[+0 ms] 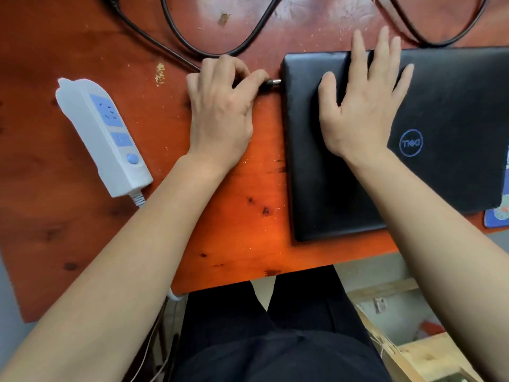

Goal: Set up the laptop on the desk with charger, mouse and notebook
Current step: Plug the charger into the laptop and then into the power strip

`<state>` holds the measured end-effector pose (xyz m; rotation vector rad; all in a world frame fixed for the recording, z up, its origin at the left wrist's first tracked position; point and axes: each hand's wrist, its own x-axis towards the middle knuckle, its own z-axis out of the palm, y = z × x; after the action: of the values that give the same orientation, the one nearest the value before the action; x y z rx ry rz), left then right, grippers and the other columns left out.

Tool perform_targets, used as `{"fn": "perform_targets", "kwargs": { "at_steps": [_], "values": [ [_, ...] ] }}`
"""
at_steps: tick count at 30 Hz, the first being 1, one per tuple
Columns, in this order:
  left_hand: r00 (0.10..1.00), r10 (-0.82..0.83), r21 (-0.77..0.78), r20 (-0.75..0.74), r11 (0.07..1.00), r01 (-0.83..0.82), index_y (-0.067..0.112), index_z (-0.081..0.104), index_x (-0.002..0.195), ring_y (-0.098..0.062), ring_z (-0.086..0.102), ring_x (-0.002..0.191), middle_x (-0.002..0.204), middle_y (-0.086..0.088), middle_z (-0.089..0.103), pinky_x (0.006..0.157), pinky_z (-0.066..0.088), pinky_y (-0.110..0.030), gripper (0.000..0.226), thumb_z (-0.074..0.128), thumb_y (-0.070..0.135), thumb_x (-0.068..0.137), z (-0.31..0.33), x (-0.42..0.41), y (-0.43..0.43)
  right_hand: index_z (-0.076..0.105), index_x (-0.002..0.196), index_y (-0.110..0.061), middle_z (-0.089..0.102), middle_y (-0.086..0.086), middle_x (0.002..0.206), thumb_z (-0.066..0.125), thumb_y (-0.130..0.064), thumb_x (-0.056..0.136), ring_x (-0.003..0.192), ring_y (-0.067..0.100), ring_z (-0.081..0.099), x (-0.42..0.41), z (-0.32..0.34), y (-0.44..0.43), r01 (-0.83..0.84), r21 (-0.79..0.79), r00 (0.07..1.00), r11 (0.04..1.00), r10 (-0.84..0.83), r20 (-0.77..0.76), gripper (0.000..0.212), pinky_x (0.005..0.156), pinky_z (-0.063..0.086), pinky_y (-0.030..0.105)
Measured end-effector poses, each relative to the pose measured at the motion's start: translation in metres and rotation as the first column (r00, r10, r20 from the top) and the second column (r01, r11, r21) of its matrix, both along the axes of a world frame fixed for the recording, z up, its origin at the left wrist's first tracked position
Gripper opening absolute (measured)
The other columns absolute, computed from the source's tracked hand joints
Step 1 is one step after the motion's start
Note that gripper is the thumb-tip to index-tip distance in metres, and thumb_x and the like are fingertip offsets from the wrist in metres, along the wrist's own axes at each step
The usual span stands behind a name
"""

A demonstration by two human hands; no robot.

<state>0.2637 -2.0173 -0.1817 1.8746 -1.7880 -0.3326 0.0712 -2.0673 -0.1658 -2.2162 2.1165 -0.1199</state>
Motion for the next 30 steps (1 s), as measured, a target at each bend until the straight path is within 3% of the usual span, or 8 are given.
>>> {"fn": "perform_targets", "kwargs": {
  "at_steps": [5, 18, 30],
  "values": [
    [0.998, -0.059, -0.003, -0.024, 0.998, 0.059, 0.020, 0.073, 0.116, -0.031, 0.055, 0.101, 0.104, -0.007, 0.063, 0.081, 0.031, -0.040, 0.028, 0.056, 0.009, 0.097, -0.001, 0.007, 0.000, 0.033, 0.157, -0.018, 0.022, 0.015, 0.166, 0.033, -0.048, 0.097, 0.155, 0.032, 0.013, 0.001, -0.002, 0.000, 0.017, -0.028, 0.999, 0.999, -0.016, 0.031, 0.067, 0.124, 0.005, 0.057],
    [0.996, 0.043, 0.005, -0.082, 0.999, -0.042, 0.017, 0.074, 0.113, -0.032, 0.056, 0.100, 0.104, -0.009, 0.064, 0.081, 0.033, -0.041, 0.025, 0.055, 0.013, 0.098, 0.003, -0.003, -0.002, 0.041, 0.152, -0.019, 0.028, 0.012, 0.164, 0.036, -0.048, 0.097, 0.154, 0.032, 0.016, 0.001, -0.002, 0.000, 0.027, -0.055, 0.998, 0.998, -0.024, 0.056, 0.063, 0.124, 0.007, 0.056],
    [0.991, -0.029, -0.050, -0.129, 0.998, 0.023, 0.013, 0.076, 0.110, -0.032, 0.058, 0.100, 0.101, -0.008, 0.067, 0.080, 0.024, -0.033, 0.022, 0.058, 0.013, 0.096, -0.002, -0.003, -0.008, 0.043, 0.150, -0.019, 0.031, 0.010, 0.162, 0.037, -0.047, 0.096, 0.154, 0.031, 0.017, 0.001, -0.003, 0.001, 0.031, -0.062, 0.998, 0.998, -0.027, 0.064, 0.061, 0.124, 0.007, 0.056]
  ]
}}
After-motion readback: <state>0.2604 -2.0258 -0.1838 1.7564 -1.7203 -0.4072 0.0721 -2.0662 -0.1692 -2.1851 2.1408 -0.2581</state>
